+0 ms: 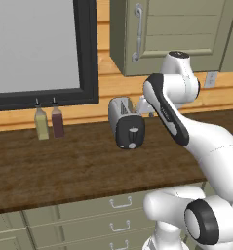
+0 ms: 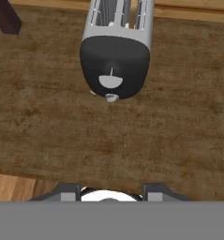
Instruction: Start the toaster. Once the lever pops up, take the bread to the plate on the dining counter.
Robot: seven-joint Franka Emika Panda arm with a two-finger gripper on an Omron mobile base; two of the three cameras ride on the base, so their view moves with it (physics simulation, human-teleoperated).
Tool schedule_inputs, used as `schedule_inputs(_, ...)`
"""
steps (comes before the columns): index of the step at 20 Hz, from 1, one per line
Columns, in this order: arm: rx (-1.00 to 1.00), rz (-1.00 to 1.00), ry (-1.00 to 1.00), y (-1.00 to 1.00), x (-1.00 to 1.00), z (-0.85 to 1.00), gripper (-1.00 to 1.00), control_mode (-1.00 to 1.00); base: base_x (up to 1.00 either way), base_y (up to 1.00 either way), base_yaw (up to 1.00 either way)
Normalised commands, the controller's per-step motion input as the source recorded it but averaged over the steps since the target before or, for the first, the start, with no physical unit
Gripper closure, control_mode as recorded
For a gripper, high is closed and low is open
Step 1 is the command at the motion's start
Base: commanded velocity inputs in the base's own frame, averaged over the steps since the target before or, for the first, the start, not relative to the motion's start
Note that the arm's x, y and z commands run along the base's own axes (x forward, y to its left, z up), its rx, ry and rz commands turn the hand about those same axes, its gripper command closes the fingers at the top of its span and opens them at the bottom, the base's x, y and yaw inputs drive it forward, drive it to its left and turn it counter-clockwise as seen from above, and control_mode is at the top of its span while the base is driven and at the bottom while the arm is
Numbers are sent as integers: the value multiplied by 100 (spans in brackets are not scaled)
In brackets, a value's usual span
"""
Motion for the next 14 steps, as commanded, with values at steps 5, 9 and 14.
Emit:
schedule_inputs(5,0,0,-1,0,0,-13,-100,-100,0,0,0)
schedule_inputs(9,0,0,-5,0,10,-31,-100,-100,0,0,0)
schedule_inputs(14,0,-3,-8,8,29,-28,100,-100,0,0,0)
